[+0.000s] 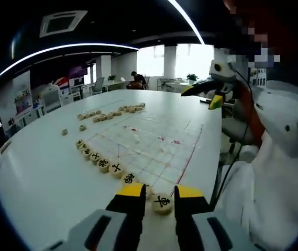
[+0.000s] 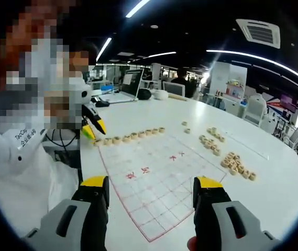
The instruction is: Pick up the chess pieces one by one and place each piece onto its starting position on the chessboard, setting the pieces on their correct points until all the chess pieces are arranged in the starting layout
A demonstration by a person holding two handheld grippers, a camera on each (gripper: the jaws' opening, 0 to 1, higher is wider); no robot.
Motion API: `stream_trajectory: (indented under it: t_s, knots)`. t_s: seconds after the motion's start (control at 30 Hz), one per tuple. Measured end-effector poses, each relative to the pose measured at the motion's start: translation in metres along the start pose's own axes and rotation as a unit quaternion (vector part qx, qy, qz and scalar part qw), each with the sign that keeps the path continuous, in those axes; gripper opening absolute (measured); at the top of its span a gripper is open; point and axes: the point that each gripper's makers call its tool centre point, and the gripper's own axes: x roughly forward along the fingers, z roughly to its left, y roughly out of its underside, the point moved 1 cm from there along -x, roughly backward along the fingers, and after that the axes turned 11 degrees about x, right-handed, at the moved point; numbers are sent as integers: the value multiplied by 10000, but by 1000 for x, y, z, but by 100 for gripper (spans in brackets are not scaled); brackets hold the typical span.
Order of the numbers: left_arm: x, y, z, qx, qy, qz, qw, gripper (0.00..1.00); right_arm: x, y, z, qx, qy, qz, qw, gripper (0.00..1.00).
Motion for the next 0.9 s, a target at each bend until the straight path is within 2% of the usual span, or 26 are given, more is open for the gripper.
stream_trajectory:
  t_s: [0.33, 0.47, 0.53, 0.6, 0.9]
  knots:
    - [11, -24, 25, 189, -145, -195, 9995, 26, 0, -2, -4, 15, 49, -13, 10000, 65]
    - [22, -40, 40, 91, -198, -457, 9987, 27, -2, -1, -4, 29, 80, -17, 10000, 65]
    - [32, -46, 50, -13, -264, -584, 9979, 28, -1, -1, -5, 47, 74, -20, 10000, 65]
    - [41, -48, 58, 5, -257, -588, 9979, 29, -1, -1, -5, 44, 81, -27, 10000, 65]
    - [70, -61, 116, 159, -507, -508, 9973, 31, -3, 0, -9, 101, 154, -40, 9998, 65]
